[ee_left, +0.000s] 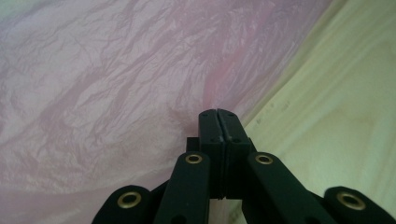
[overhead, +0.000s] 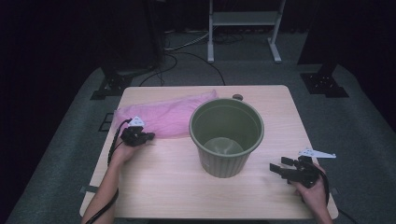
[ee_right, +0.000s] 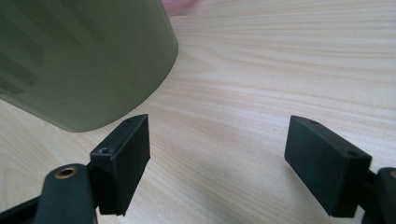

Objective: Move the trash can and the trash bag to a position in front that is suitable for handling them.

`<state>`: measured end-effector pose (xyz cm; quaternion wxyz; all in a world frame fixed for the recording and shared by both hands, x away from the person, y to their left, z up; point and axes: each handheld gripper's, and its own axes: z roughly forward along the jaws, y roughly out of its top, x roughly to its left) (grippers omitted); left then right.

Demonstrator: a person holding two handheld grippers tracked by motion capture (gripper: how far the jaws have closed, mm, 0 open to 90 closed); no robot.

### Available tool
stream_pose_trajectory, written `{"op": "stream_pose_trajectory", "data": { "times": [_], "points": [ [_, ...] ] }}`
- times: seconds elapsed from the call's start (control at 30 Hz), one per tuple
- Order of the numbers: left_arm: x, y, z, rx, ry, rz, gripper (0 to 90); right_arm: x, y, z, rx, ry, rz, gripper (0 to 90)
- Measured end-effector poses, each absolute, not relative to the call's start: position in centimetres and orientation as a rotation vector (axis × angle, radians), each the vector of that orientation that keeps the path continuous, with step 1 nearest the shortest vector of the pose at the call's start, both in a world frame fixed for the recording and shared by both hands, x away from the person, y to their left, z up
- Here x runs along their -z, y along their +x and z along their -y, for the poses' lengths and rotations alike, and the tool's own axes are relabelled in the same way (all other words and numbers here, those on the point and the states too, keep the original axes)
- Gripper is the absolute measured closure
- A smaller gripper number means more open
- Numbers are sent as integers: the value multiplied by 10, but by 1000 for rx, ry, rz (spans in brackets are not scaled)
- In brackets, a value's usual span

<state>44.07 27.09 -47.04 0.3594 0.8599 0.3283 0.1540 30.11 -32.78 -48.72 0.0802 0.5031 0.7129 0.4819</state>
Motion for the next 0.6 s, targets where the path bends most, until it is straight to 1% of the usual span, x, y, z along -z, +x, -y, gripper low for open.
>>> {"op": "stream_pose_trajectory", "data": {
  "times": [0.13, 0.27, 0.3, 0.53, 0.6],
  "points": [
    [470, 432, -277, -393, 2226, -829, 899, 487, 301, 327, -1440, 1506, -2133, 214],
    [467, 409, -294, -375, 2244, -790, 899, 486, 300, 326, -1443, 1499, -2130, 214],
    [467, 409, -294, -375, 2244, -790, 899, 486, 300, 326, -1443, 1499, -2130, 214],
    [465, 366, -319, -341, 2296, -741, 898, 486, 298, 325, -1450, 1503, -2129, 214],
    [465, 362, -322, -333, 2301, -739, 898, 486, 298, 323, -1448, 1504, -2130, 214]
  ]
}}
